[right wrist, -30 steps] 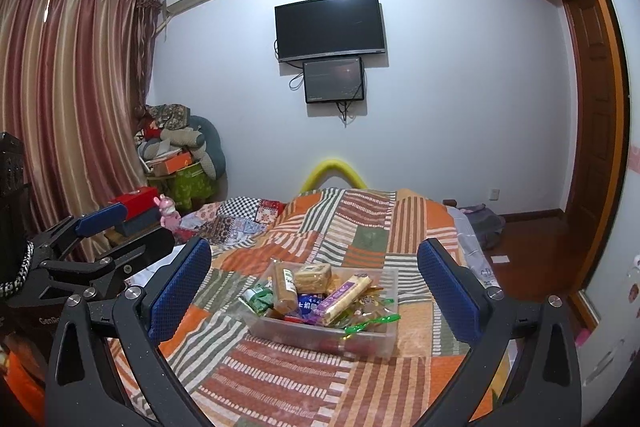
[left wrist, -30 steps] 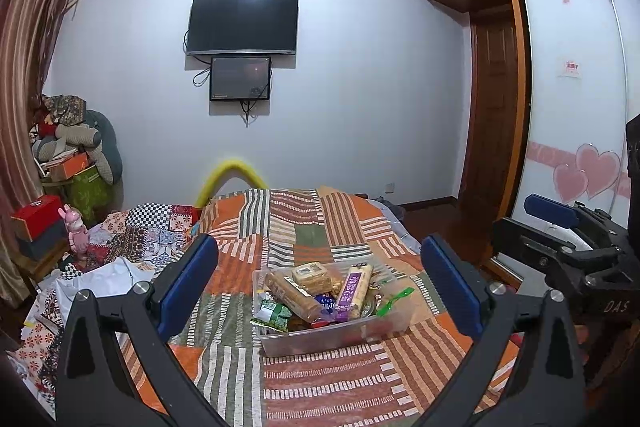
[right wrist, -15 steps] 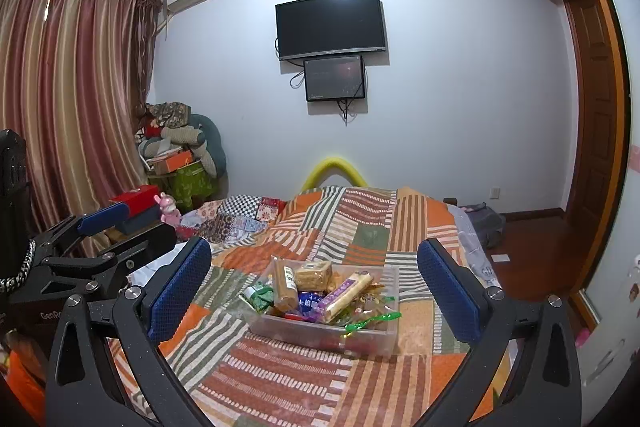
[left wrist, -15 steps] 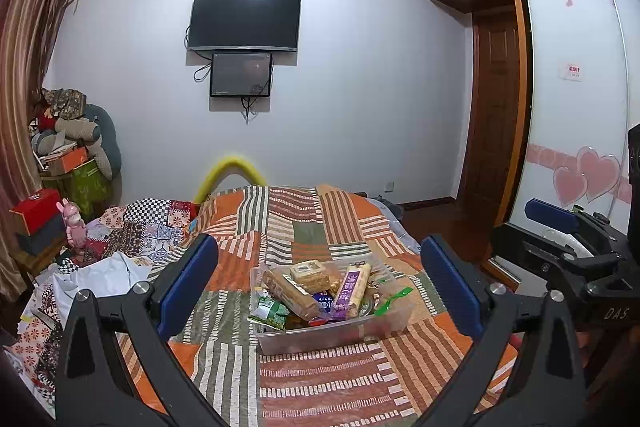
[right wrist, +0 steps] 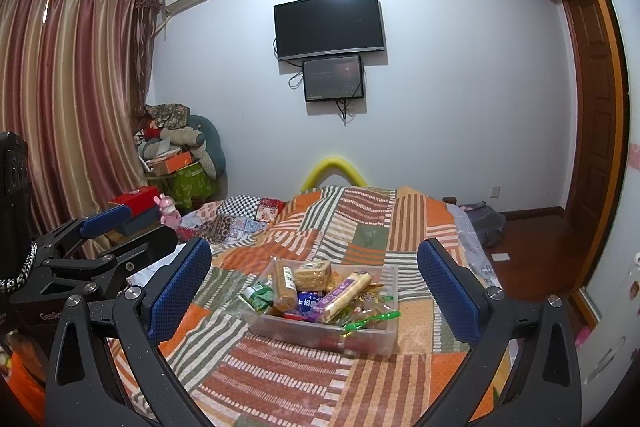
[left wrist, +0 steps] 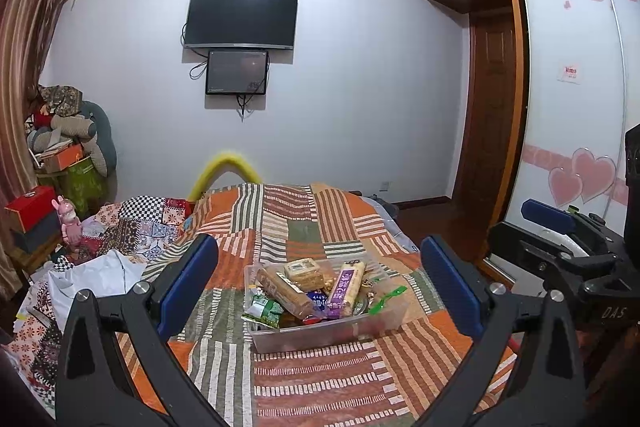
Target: Organize snacks
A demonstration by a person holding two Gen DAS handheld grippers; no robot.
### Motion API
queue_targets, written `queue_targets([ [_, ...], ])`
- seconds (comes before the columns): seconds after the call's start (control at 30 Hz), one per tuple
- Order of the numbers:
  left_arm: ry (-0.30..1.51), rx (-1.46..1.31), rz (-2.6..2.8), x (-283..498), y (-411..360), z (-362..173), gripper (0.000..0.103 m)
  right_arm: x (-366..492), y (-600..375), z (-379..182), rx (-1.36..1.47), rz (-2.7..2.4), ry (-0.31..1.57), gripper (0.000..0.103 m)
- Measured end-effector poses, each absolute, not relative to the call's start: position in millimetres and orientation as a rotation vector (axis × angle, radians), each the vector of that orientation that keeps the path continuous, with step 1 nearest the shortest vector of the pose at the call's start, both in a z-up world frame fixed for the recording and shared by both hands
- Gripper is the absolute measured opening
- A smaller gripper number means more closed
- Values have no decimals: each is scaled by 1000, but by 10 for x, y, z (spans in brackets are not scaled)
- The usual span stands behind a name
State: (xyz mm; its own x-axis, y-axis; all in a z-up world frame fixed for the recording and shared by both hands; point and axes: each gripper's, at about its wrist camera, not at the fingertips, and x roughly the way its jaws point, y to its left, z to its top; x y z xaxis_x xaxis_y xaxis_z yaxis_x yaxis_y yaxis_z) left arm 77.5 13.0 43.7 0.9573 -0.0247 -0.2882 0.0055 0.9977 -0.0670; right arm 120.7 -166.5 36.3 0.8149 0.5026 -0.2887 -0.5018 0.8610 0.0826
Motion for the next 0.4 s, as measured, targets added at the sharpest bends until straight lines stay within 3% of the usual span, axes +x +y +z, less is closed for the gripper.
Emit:
queue_targets([
  [0.4, 300, -73, -25, 778, 105, 434, 103, 1195, -1675, 356, 7, 531, 315, 103],
])
